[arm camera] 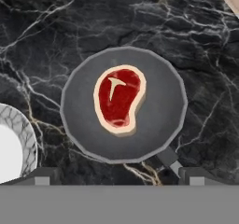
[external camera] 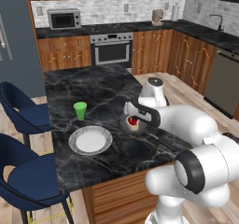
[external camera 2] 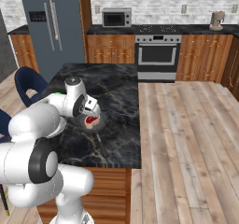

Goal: Pick up the pan with the steak in it and place it on the dining table. Then place the steak on the plate.

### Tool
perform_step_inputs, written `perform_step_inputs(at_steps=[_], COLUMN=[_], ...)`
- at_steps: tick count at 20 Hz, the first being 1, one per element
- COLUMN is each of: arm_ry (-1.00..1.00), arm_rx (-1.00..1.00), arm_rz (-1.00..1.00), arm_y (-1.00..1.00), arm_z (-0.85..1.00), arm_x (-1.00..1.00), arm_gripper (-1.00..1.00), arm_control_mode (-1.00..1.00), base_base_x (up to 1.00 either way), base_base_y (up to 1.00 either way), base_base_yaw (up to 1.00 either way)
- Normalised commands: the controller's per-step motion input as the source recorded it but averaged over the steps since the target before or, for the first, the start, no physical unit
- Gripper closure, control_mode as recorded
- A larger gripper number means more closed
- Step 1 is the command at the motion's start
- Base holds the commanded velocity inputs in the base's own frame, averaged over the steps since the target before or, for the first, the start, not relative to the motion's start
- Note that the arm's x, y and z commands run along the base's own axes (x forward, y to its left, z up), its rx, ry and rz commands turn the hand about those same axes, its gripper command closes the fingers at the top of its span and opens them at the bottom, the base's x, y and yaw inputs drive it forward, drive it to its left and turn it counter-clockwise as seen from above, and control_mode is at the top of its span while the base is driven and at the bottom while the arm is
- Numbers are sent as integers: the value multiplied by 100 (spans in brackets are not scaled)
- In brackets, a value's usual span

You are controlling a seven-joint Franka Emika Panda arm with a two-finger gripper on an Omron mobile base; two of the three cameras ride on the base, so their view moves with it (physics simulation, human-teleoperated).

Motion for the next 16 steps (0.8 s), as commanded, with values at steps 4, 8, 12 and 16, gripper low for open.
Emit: perform_step_inputs(at_steps=[4,8,12,16], arm_ry=[-1,0,0,0], arm_rx=[0,0,0,0], arm_rz=[0,0,0,0], arm_y=[0,0,0,0], arm_z=[-1,-19,-17,-11], arm_x=[0,0,3,23], arm_gripper=[-100,-100,-100,-100], arm_control_mode=[-100,-100,-100,-100], base_base_x=[0,0,0,0], base_base_y=[0,0,0,0], base_base_yaw=[0,0,0,0])
